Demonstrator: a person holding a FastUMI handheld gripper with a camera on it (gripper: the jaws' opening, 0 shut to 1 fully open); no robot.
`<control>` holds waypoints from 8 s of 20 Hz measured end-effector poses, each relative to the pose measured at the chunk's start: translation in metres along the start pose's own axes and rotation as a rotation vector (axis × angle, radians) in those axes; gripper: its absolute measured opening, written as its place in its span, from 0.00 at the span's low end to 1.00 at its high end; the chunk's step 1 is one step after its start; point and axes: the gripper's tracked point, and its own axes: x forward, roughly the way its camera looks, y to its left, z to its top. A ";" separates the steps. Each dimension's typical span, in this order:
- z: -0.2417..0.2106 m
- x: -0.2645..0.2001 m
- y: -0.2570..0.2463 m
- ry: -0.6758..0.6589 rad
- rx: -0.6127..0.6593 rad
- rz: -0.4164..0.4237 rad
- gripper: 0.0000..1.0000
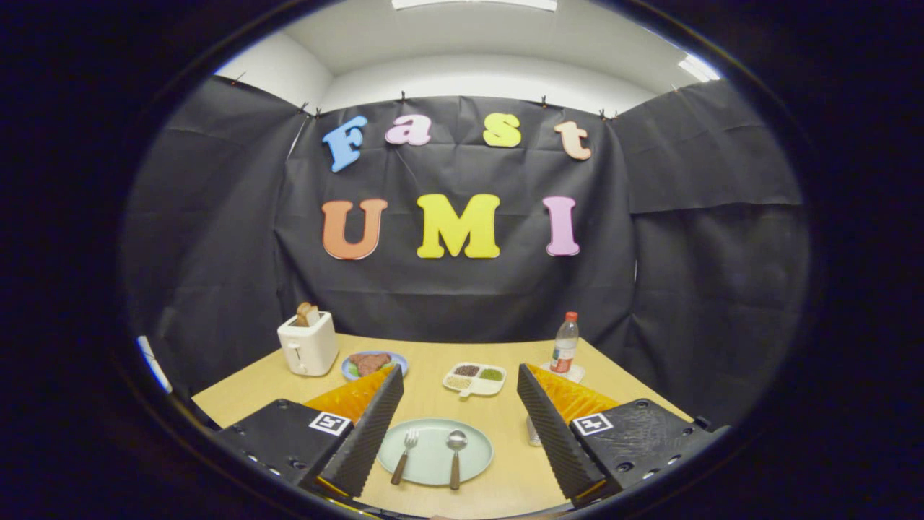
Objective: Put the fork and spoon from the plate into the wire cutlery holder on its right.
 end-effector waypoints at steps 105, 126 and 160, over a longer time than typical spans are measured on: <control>-0.100 0.117 -0.173 0.566 0.151 -0.068 0.42; -0.115 0.087 0.009 0.499 0.080 0.041 0.97; -0.255 0.101 0.086 0.804 0.006 0.094 0.11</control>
